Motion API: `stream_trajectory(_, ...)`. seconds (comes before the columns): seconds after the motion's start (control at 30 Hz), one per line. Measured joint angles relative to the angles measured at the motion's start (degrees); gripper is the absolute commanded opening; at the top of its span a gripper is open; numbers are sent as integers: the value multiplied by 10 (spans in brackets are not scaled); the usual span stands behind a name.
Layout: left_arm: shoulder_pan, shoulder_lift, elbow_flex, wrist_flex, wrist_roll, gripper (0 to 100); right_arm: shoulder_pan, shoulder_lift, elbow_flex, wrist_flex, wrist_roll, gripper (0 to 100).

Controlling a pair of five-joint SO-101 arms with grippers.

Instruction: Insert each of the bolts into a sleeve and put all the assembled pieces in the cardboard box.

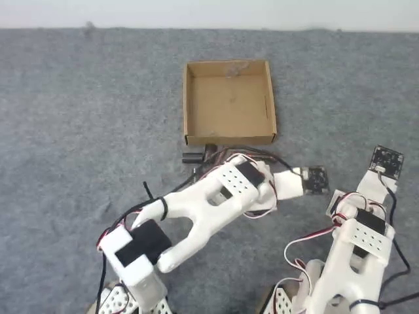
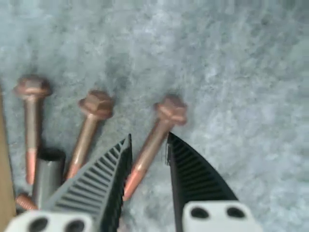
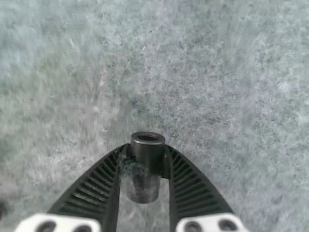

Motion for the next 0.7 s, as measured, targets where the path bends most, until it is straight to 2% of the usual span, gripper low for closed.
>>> stream_trajectory(0.33,27,37,-28,17,-26,115,3,0,0,-1,1,9)
stream_trajectory(0.7,14,186,-233,158,-28,92,2,0,1,-1,1,9)
